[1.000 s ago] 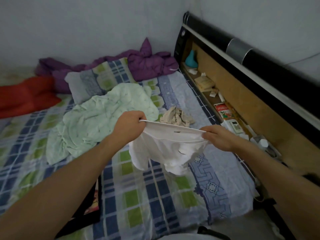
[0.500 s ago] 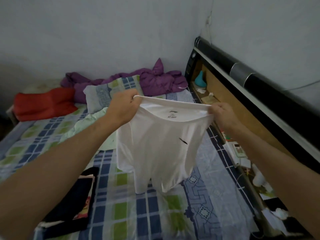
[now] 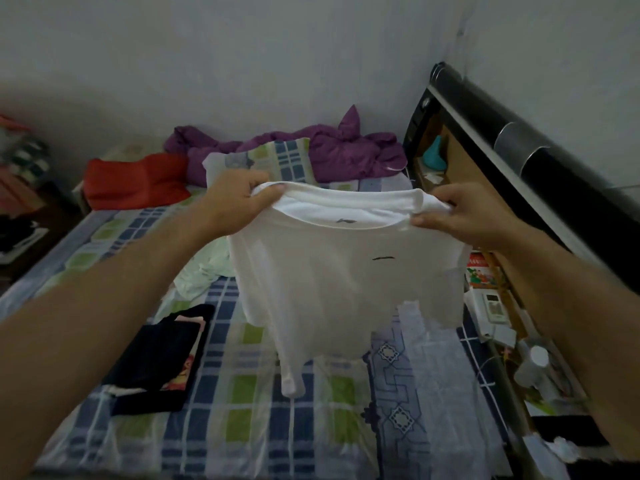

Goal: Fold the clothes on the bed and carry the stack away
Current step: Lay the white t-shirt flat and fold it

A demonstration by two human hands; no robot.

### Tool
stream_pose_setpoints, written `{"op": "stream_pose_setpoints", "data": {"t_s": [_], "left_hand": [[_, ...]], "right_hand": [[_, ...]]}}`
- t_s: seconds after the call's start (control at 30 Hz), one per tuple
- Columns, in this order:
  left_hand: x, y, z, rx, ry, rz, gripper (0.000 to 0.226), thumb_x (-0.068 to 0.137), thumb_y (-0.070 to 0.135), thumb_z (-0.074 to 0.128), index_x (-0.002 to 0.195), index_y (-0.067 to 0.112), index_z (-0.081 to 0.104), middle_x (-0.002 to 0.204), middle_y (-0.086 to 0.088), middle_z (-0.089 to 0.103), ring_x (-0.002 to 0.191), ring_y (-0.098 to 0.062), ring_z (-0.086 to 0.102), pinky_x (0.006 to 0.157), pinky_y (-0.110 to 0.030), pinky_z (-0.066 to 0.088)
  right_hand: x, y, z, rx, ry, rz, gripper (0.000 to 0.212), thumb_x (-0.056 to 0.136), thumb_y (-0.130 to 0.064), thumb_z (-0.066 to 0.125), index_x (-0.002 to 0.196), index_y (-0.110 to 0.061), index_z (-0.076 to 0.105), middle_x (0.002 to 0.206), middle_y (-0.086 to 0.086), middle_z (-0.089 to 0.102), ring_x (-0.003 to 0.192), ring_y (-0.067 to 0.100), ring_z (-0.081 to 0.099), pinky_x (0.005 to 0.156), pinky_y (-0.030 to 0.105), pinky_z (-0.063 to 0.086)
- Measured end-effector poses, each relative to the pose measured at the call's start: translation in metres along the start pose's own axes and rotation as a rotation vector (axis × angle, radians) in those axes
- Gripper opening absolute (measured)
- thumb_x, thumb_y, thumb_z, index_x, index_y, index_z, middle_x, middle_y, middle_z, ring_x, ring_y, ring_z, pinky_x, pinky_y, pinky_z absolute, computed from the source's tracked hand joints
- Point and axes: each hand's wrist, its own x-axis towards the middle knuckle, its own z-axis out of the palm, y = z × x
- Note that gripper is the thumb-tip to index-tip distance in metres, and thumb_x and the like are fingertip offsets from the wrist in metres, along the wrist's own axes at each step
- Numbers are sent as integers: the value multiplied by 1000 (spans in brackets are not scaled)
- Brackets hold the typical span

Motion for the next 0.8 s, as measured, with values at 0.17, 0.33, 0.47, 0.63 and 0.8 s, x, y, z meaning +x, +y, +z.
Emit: {"op": "stream_pose_setpoints", "data": {"t_s": [0.17, 0.33, 0.47, 0.63, 0.8], "left_hand": [[-32, -5, 1, 8, -264, -106, 44, 67, 62, 84, 93, 29, 70, 85, 15, 69, 80, 0, 63, 63, -14, 42], [-61, -17, 6, 205, -260, -74, 20, 81, 38, 84, 78, 24, 71, 73, 10, 67, 70, -5, 58, 57, -22, 30], [-94, -25, 11, -22, -170, -221, 22, 93, 39, 72, 75, 27, 66, 76, 7, 64, 69, -3, 56, 60, -30, 36], [-149, -23, 21, -215, -10, -341, 21, 96, 40, 67, 83, 24, 62, 82, 7, 63, 69, 2, 55, 63, -28, 40], [-214, -14, 8, -128, -4, -209, 31, 91, 40, 72, 75, 20, 56, 71, 2, 60, 68, -6, 54, 57, -28, 36]], "right_hand": [[-8, 5, 12, -34, 100, -78, 28, 91, -44, 73, 81, -18, 72, 71, 4, 64, 68, 16, 56, 58, 33, 44], [-37, -7, 25, -31, 146, -125, 23, 94, -37, 71, 77, -23, 66, 67, 1, 60, 63, 22, 55, 59, 40, 46], [-68, -16, 37, -33, 202, -46, 36, 93, -43, 71, 67, -25, 53, 60, -3, 53, 59, 12, 50, 53, 33, 38], [-118, -38, 47, -66, 207, 72, 22, 93, -46, 68, 77, -33, 62, 69, -13, 61, 67, 1, 57, 57, 24, 40], [-183, -74, 54, -94, 219, 129, 19, 95, -45, 67, 85, -29, 66, 74, -15, 61, 70, 2, 57, 57, 23, 40]]}}
